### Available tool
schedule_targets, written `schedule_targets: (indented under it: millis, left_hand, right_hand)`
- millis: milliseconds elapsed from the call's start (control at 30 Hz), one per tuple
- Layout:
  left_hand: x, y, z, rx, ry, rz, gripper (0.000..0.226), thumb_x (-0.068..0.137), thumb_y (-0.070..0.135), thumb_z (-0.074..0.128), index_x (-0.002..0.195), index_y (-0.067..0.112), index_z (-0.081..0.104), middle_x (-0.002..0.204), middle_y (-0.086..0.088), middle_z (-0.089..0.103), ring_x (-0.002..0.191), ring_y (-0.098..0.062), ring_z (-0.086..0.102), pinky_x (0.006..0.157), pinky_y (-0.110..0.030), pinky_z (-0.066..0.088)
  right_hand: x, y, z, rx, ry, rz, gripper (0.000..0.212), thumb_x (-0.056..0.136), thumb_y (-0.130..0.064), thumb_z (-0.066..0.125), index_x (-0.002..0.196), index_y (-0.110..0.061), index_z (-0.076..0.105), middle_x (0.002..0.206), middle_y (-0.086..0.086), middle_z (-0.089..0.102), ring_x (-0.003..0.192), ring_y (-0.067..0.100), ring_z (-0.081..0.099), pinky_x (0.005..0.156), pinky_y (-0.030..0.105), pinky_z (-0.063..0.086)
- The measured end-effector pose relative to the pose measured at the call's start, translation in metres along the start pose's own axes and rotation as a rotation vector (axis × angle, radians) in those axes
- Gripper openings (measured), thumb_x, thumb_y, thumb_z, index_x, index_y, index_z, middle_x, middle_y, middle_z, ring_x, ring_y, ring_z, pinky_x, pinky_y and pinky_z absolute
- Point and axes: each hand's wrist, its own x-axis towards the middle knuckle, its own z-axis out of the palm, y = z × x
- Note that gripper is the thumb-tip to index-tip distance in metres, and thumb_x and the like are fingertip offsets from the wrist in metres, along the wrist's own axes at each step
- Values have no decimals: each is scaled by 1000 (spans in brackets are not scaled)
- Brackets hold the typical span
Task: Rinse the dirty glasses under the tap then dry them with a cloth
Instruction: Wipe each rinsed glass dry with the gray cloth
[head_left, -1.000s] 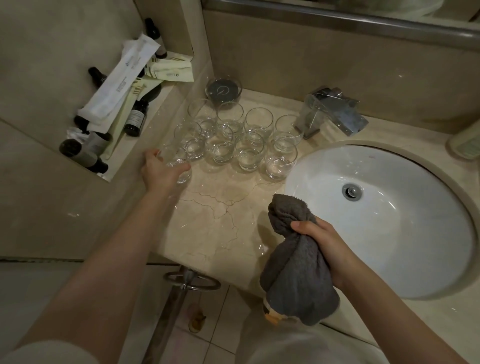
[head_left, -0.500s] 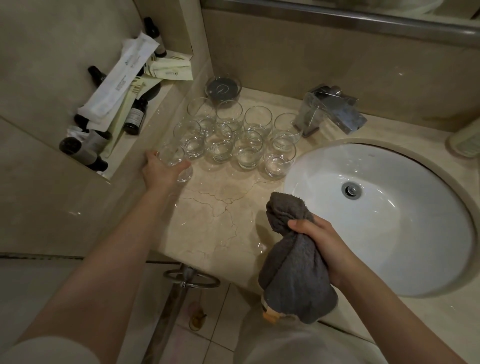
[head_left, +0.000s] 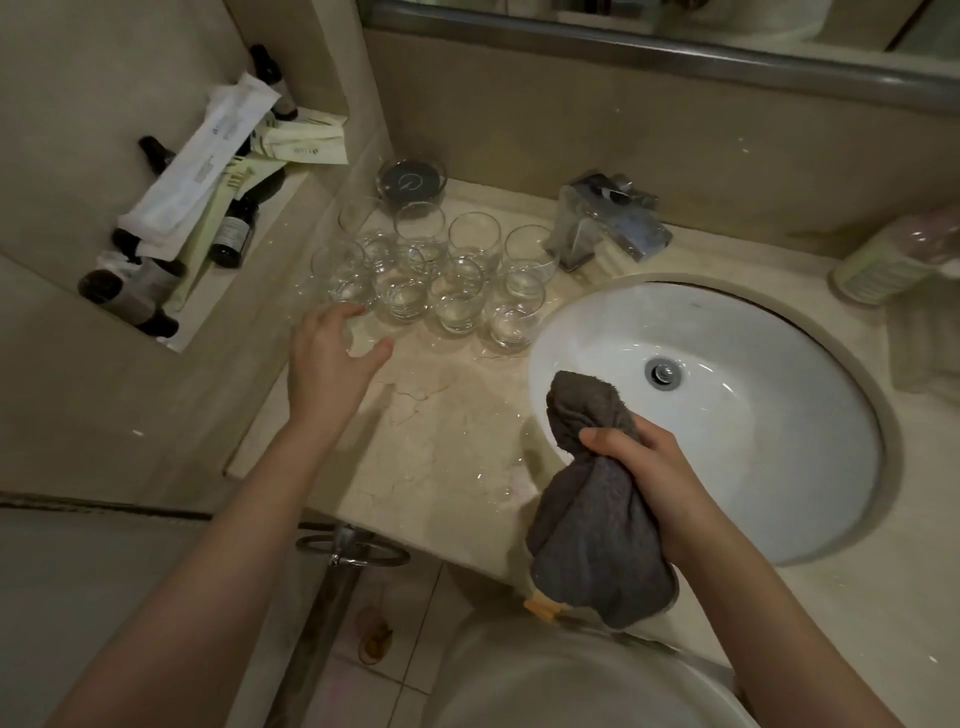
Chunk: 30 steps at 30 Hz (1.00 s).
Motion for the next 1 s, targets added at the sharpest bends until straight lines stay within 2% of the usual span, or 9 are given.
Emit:
schedule_targets:
  millis: [100, 267, 400, 533, 733, 800, 1000]
  left_hand:
    - [-15, 36, 16, -11, -142, 91, 46, 81, 27, 78, 122, 13, 64, 122, -9, 63, 118, -29, 54, 98, -37, 41]
    - [-33, 107, 64, 4, -337, 272, 50, 79, 28, 79, 124, 13, 63, 123, -10, 62, 118, -30, 54, 95, -34, 40]
    - [-52, 167, 104, -3, -474, 384, 53, 80, 37, 76, 127, 19, 60, 121, -4, 61, 118, -23, 52, 93, -35, 41]
    - [-81, 225, 144, 16, -555, 505, 49, 83, 32, 75, 128, 20, 58, 117, -2, 60, 115, -23, 52, 87, -31, 38]
    - [-136, 307, 207, 25, -698, 632, 50, 83, 34, 74, 129, 22, 57, 120, -1, 59, 114, -21, 52, 91, -37, 44]
    - [-155, 333, 228, 30, -736, 673, 51, 83, 35, 74, 130, 22, 56, 120, -2, 60, 118, -22, 52, 94, -40, 45]
    - [-213, 405, 289, 24, -856, 759, 55, 83, 37, 74, 132, 24, 54, 125, -4, 59, 119, -21, 53, 91, -36, 42]
  right_hand:
    - [-11, -1, -28, 63, 73, -16, 7, 87, -8, 64, 92, -5, 68, 73, 10, 67, 66, 20, 65, 66, 32, 52]
    - [-38, 5, -90, 225, 241, -52, 7, 87, -8, 63, 90, -7, 69, 73, 10, 68, 65, 21, 65, 67, 33, 51]
    - [-63, 17, -144, 380, 373, -77, 9, 88, -9, 62, 93, -8, 69, 78, 13, 68, 66, 24, 64, 68, 34, 52]
    - [-93, 28, -193, 499, 469, -98, 11, 89, -7, 60, 95, -8, 69, 77, 12, 69, 65, 24, 64, 63, 31, 53]
    - [-138, 50, -267, 638, 612, -130, 10, 89, -6, 60, 94, -5, 68, 71, 12, 68, 59, 21, 64, 55, 26, 54]
    - [-153, 58, -293, 667, 667, -138, 11, 89, -6, 61, 97, -3, 67, 73, 14, 66, 61, 22, 64, 56, 26, 54]
    - [-193, 81, -358, 710, 792, -148, 11, 87, -9, 63, 95, -4, 68, 81, 16, 68, 72, 26, 65, 69, 33, 52]
